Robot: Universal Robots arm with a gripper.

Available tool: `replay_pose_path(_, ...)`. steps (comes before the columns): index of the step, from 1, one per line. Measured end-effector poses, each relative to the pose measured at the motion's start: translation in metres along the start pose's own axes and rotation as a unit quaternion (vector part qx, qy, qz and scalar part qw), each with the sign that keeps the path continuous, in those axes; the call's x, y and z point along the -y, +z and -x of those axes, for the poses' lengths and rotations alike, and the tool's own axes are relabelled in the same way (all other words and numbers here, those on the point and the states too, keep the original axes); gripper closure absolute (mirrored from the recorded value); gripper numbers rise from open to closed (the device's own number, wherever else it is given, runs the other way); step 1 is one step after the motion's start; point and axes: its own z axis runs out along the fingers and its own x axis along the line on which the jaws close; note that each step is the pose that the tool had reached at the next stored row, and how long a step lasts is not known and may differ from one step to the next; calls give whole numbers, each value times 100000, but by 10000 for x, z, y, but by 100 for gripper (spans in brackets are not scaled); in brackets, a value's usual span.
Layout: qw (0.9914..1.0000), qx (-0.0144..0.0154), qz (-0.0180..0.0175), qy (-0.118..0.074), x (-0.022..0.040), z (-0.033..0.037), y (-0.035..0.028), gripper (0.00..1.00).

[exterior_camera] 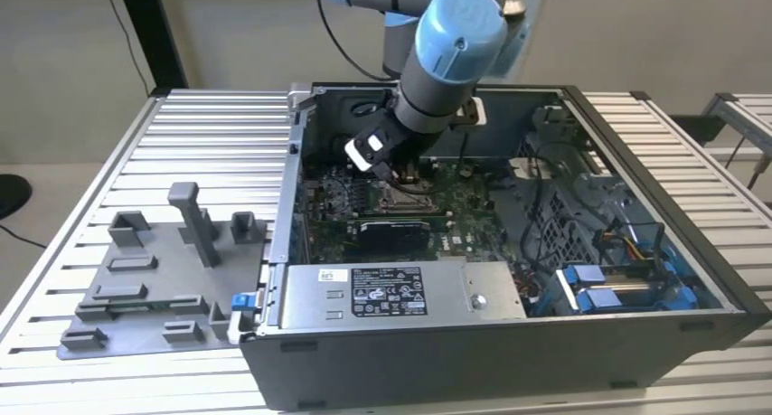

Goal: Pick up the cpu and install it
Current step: 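Close the cpu cover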

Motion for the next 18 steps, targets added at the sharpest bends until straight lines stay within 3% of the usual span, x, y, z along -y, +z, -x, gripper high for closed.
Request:
replay_pose_path(3,99978,2069,-151,218,34,-1,3,100)
replay_pose_path(4,99966,2597,-168,256,46,-6,10,100)
replay_pose_path(7,99963,2714,140,123,67,-63,44,100)
replay_pose_path(9,99961,2787,177,107,114,-71,48,100)
replay_pose_path(12,99939,3498,172,158,148,-80,54,100)
replay_pose_path(15,99936,3579,209,146,153,-88,61,100)
replay_pose_path(18,99925,3877,177,175,151,-113,62,100)
